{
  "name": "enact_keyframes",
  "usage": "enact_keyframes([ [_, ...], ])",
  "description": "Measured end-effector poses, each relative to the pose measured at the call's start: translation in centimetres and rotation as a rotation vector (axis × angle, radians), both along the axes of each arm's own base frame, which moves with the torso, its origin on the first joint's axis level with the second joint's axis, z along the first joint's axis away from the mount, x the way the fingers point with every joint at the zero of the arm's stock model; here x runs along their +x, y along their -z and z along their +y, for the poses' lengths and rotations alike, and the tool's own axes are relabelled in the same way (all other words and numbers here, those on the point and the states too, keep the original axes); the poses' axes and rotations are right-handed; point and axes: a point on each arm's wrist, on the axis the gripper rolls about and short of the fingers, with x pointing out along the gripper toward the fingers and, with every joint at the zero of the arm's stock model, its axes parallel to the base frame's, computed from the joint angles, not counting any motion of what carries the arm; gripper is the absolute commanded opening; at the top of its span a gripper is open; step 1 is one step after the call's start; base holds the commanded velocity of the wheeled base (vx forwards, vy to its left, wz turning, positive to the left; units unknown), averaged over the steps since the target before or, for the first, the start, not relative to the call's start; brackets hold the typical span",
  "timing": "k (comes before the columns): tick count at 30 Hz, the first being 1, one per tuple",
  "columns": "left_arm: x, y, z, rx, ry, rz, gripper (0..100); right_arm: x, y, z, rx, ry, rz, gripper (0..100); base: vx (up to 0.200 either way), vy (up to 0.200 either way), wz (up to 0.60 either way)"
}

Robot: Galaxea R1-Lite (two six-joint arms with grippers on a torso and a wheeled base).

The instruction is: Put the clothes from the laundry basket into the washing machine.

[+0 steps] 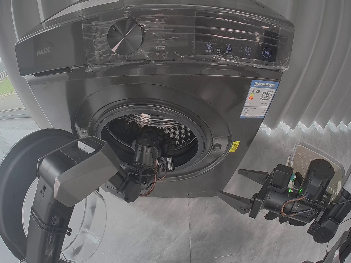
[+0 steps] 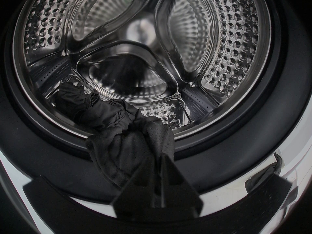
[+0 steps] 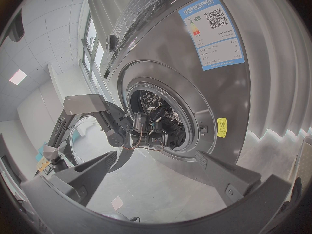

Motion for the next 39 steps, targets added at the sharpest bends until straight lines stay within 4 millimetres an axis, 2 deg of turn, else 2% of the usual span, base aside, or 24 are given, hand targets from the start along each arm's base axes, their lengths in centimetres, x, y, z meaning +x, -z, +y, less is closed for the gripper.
enact_keyframes([
  [3, 0.3, -0.3, 0.0, -0.012, -0.01, -0.02, 0, -0.1, 0.0, 0.1, 0.001, -0.005, -0.001, 100, 0.0, 0.0, 0.0],
  [9, 1.7, -2.0, -0.2, -0.059, -0.052, -0.123, 0, -0.1, -0.1, 0.2, 0.003, -0.007, -0.003, 100, 0.0, 0.0, 0.0],
  [16, 4.7, -5.3, 0.0, -0.132, -0.147, -0.292, 0, -0.1, -0.1, 0.2, 0.003, -0.007, -0.005, 100, 0.0, 0.0, 0.0],
  [20, 6.3, -6.4, 0.2, -0.163, -0.19, -0.371, 0, -0.1, -0.1, 0.2, 0.004, -0.008, -0.006, 100, 0.0, 0.0, 0.0],
  [24, 7.8, -6.7, 0.3, -0.174, -0.221, -0.431, 0, -0.2, -0.2, 0.2, 0.004, -0.008, -0.006, 100, 0.0, 0.0, 0.0],
  [28, 8.7, -5.7, 0.7, -0.161, -0.242, -0.444, 0, -0.2, -0.2, 0.2, 0.004, -0.008, -0.006, 100, 0.0, 0.0, 0.0],
  [29, 8.8, -5.5, 0.8, -0.158, -0.243, -0.441, 100, -0.2, -0.2, 0.2, 0.004, -0.008, -0.006, 100, 0.0, 0.0, 0.0],
  [39, 8.7, -4.5, 0.5, -0.162, -0.24, -0.427, 100, -0.2, -0.3, 0.1, 0.007, -0.008, -0.01, 100, 0.0, 0.0, 0.0],
])
